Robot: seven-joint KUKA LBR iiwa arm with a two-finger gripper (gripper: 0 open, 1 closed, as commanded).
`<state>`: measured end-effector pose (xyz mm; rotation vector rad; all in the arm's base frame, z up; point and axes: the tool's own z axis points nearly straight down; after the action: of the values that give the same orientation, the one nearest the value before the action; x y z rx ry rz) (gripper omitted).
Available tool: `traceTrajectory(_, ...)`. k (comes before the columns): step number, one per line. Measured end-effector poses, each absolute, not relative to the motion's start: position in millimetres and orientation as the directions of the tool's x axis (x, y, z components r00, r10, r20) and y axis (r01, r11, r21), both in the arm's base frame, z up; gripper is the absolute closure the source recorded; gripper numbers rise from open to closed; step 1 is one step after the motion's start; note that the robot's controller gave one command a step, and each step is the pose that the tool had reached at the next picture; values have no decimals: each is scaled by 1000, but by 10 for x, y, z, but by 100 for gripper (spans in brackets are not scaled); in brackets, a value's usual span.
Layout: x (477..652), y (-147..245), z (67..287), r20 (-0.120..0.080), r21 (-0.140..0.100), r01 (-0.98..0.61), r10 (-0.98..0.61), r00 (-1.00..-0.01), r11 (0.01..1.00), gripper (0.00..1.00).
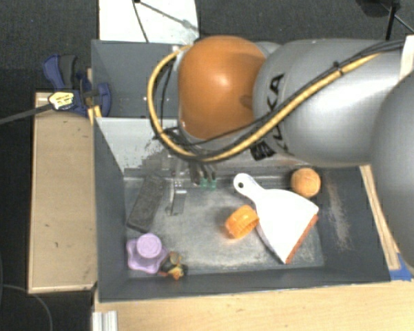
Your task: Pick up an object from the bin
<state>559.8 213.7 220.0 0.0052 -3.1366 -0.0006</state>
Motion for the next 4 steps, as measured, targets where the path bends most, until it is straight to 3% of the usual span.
traceTrajectory(1, 5617, 2123, 2250, -3, 2, 2, 2, -1000, 1000, 0)
traceTrajectory(2, 5838, 2296, 1866, -10, 2, -144, -144, -989, 990, 0)
traceTrajectory(3, 5905, 2329, 1591, -2, 1, -342, -342, -940, 940, 0)
traceTrajectory(4, 5899, 2414, 1400, -2, 0, -643, -643, -766, 766, 0)
